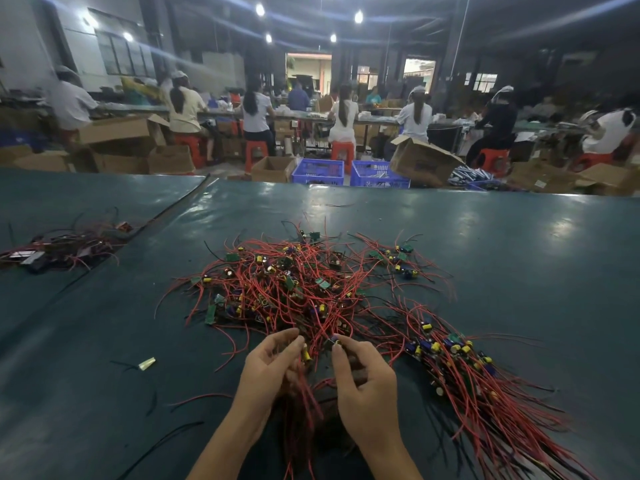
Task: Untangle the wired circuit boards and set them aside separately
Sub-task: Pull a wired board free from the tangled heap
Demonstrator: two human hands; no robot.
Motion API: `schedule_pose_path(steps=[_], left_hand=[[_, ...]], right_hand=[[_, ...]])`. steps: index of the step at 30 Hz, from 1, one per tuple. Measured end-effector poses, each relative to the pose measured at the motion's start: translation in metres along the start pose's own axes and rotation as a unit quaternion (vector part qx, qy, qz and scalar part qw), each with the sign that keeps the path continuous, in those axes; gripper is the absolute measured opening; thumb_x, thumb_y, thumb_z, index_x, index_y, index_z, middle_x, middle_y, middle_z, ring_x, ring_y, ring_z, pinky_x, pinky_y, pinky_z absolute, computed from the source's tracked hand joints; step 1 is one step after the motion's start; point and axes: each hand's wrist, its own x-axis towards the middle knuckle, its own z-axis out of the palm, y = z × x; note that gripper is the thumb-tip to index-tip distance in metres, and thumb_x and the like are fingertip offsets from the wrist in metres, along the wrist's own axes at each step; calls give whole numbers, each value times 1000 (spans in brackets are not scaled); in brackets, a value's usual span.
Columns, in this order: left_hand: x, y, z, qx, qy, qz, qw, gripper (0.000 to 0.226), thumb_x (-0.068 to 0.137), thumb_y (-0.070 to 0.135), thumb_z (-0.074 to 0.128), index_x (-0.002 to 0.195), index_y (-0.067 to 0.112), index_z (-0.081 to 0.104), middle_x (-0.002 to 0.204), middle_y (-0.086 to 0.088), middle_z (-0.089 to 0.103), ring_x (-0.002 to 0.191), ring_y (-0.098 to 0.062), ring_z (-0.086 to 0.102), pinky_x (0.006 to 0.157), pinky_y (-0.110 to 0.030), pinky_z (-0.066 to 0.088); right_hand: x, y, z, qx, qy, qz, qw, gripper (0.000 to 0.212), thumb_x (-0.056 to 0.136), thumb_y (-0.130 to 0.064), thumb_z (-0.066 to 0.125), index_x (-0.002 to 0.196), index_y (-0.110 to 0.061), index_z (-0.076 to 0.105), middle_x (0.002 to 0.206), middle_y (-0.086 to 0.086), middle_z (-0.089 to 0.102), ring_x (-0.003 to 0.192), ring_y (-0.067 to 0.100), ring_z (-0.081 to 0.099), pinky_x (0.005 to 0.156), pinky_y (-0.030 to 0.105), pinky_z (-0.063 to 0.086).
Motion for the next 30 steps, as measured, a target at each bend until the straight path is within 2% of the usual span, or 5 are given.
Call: schedule_pose_path(steps=[5, 10, 18, 22, 30], left_hand=[[-8, -3, -3, 254, 47, 216, 941, 9, 85, 31, 71, 76, 28, 70, 47, 10, 48, 44, -3, 43, 47, -17, 37], [-20, 2, 11, 82, -67, 216, 971, 24, 83, 47, 64, 89, 26, 74, 58, 3, 61, 49, -2, 51, 48, -14, 39], [-24, 4, 15, 53, 12, 253, 966, 19, 86, 30, 58, 95, 34, 74, 71, -7, 70, 61, -16, 64, 56, -25, 53], [-26, 5, 11, 120, 18, 319, 940, 18, 91, 40, 59, 108, 41, 68, 71, -4, 68, 58, -16, 64, 51, -34, 54], [-23, -1, 8, 304, -51, 415, 856, 41, 93, 32, 59, 132, 39, 53, 90, 17, 64, 69, -7, 61, 56, -25, 51]], right_hand=[[4, -2, -11, -25, 29, -22, 999, 16, 91, -36, 57, 99, -32, 71, 69, -9, 60, 59, 11, 57, 54, 12, 40], [-2, -11, -10, -47, -18, -109, 993, 19, 95, -28, 61, 108, -23, 73, 81, -13, 56, 61, 8, 54, 52, 15, 41], [-6, -20, -7, -34, 56, -117, 991, 19, 91, -37, 66, 95, -20, 72, 86, -13, 55, 52, 6, 51, 49, 13, 40], [-10, -26, -4, 74, -5, 5, 997, 25, 92, -37, 63, 73, -24, 74, 53, -8, 55, 45, 2, 45, 46, 15, 34], [-1, -27, -1, 251, 5, 306, 918, 16, 85, -21, 71, 72, -17, 79, 55, 0, 59, 45, 8, 48, 44, 21, 40]])
